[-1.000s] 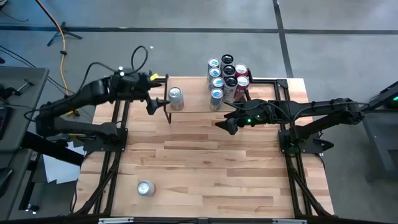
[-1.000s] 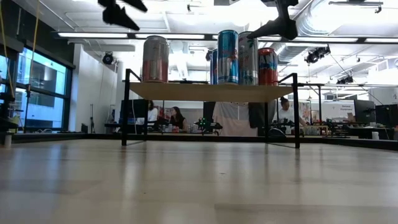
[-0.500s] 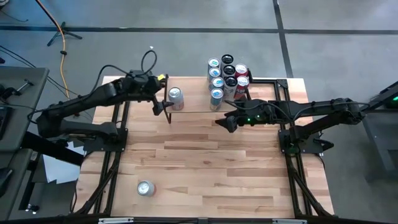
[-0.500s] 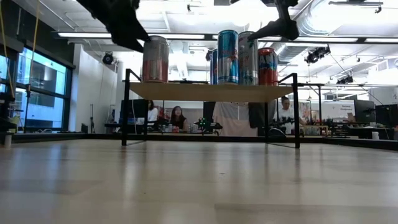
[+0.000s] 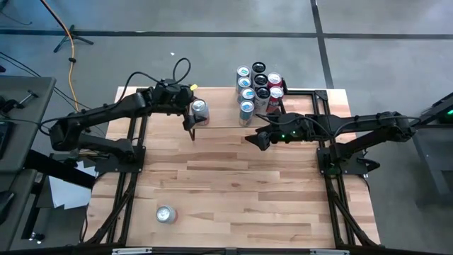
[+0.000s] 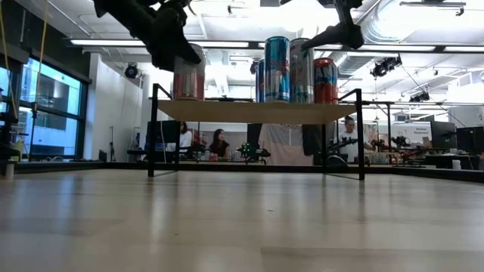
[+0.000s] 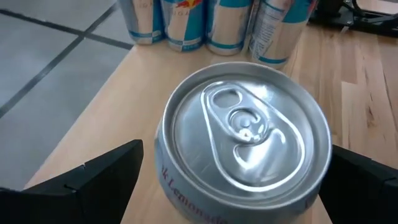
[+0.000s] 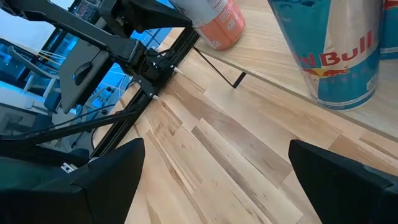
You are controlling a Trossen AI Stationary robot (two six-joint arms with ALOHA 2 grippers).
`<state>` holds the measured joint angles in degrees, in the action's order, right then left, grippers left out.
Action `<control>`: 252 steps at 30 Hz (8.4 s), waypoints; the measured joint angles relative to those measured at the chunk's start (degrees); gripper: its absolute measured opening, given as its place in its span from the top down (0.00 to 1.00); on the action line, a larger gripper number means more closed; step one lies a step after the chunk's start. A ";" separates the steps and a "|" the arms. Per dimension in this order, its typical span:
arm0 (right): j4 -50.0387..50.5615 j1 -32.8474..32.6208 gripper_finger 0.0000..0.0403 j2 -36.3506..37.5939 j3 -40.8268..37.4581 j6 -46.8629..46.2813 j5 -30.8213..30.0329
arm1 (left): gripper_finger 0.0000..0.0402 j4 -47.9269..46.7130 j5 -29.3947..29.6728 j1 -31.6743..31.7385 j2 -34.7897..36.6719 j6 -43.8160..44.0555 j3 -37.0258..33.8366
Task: Place canned beverage on shelf
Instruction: Put the top orange-white soda can on the shelf, then put the pink-white red soda can on the shelf aligned with the orange soda can
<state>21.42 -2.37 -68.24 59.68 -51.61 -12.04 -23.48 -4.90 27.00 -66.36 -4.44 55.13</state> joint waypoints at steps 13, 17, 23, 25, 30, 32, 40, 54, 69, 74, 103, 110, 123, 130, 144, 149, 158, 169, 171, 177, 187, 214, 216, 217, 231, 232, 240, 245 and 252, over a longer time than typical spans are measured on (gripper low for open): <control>0.19 0.00 0.04 -2.99 0.00 0.46 0.00 | 0.45 -0.73 1.55 -1.50 0.63 4.24 0.17; 0.29 0.00 0.04 -4.38 0.00 0.27 0.10 | 0.45 1.54 2.58 -2.64 0.63 6.56 0.26; -1.29 0.00 0.04 -3.44 0.02 0.08 0.00 | 0.45 5.60 15.26 -4.28 0.55 20.43 0.29; -0.87 0.00 0.04 -3.24 0.02 0.17 0.00 | 0.45 6.82 20.94 -5.17 0.19 25.66 0.31; -0.89 0.00 0.04 -3.23 0.02 0.63 0.00 | 0.42 8.40 32.64 -7.01 -2.12 34.14 0.54; -0.91 0.00 0.04 -3.24 0.02 0.99 0.00 | 0.42 6.74 34.00 -7.68 -4.27 37.68 1.88; -1.16 0.00 0.04 -1.13 0.00 3.04 0.01 | 0.41 -5.87 40.95 -11.39 -19.28 38.59 18.37; 0.25 0.00 0.04 1.98 0.00 6.09 -0.03 | 0.40 -6.80 47.05 -13.64 -28.77 48.90 24.73; 0.21 0.00 0.04 2.04 0.00 7.07 -0.03 | 0.33 -3.42 47.38 -15.13 -28.22 43.06 24.46; 0.21 0.00 0.04 2.04 0.00 6.68 -0.03 | 0.33 -3.35 46.98 -14.09 -28.22 41.38 24.46; 0.36 0.00 0.04 2.02 0.00 5.28 0.55 | 0.03 -6.45 37.10 -13.89 -17.31 17.34 24.50; 0.38 0.00 0.04 2.02 0.00 3.56 0.65 | 0.03 -11.77 34.99 -13.94 -9.75 11.29 23.85; 0.36 0.00 0.04 2.00 0.00 0.59 0.67 | 0.03 12.93 -1.47 1.44 0.09 2.24 -2.04; 0.37 0.00 0.04 2.00 0.00 1.47 0.67 | 0.03 13.78 -14.71 9.91 -8.44 -4.16 3.01; 0.45 0.00 0.04 2.00 0.00 0.87 0.62 | 0.05 13.98 -25.32 10.86 -22.01 -7.82 12.41; 0.48 0.00 0.04 1.98 0.00 1.06 0.00 | 0.18 13.75 -25.28 10.86 -21.66 -6.73 12.46; 0.64 0.00 0.04 1.96 0.00 2.19 -1.49 | 0.45 13.62 -16.09 10.01 -19.82 0.98 12.41; 1.21 0.00 0.04 1.96 0.00 5.61 -1.77 | 0.38 17.62 7.11 -1.31 -19.83 12.68 12.41; 1.22 0.00 0.04 1.94 0.00 6.55 -2.82 | 0.38 19.24 12.29 -3.63 -19.91 13.41 12.41; 1.48 0.00 0.04 1.94 0.00 8.92 -3.03 | 0.38 20.95 23.56 -6.73 -21.08 14.48 12.41; 2.70 0.00 0.04 1.94 0.00 9.68 -2.94 | 0.38 25.49 25.16 -6.75 -24.75 16.40 12.41; 3.88 0.00 0.04 1.94 0.00 9.51 -2.53 | 0.29 26.39 24.92 -6.28 -25.23 17.60 12.41; 3.88 0.00 0.04 1.94 0.00 9.46 -2.54 | 0.23 26.81 24.24 -5.98 -25.19 18.69 12.41; 3.88 0.00 0.04 1.94 0.00 9.46 -2.55 | 0.20 26.75 23.68 -5.78 -24.94 19.08 12.41; 3.88 0.00 0.04 1.94 0.00 9.46 -2.55 | 0.02 17.34 19.90 -5.89 -14.22 14.41 12.47; 3.86 0.00 0.04 1.94 0.00 9.46 -2.55 | 0.02 15.10 19.90 -6.11 -12.87 15.00 12.48; 3.86 0.00 0.04 1.94 0.00 9.64 -2.55 | 0.02 -0.43 10.61 -12.42 0.88 25.37 12.46; 3.86 0.00 0.04 1.94 0.00 11.57 -2.55 | 0.01 -3.63 17.18 -28.26 8.70 33.04 11.90; 3.81 0.00 0.04 1.94 0.00 13.13 1.24 | 0.02 -12.17 37.94 -57.52 6.82 58.45 10.16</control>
<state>25.23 -2.37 -66.30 59.68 -38.48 -10.80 -35.64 33.05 -30.52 -59.54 54.01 65.30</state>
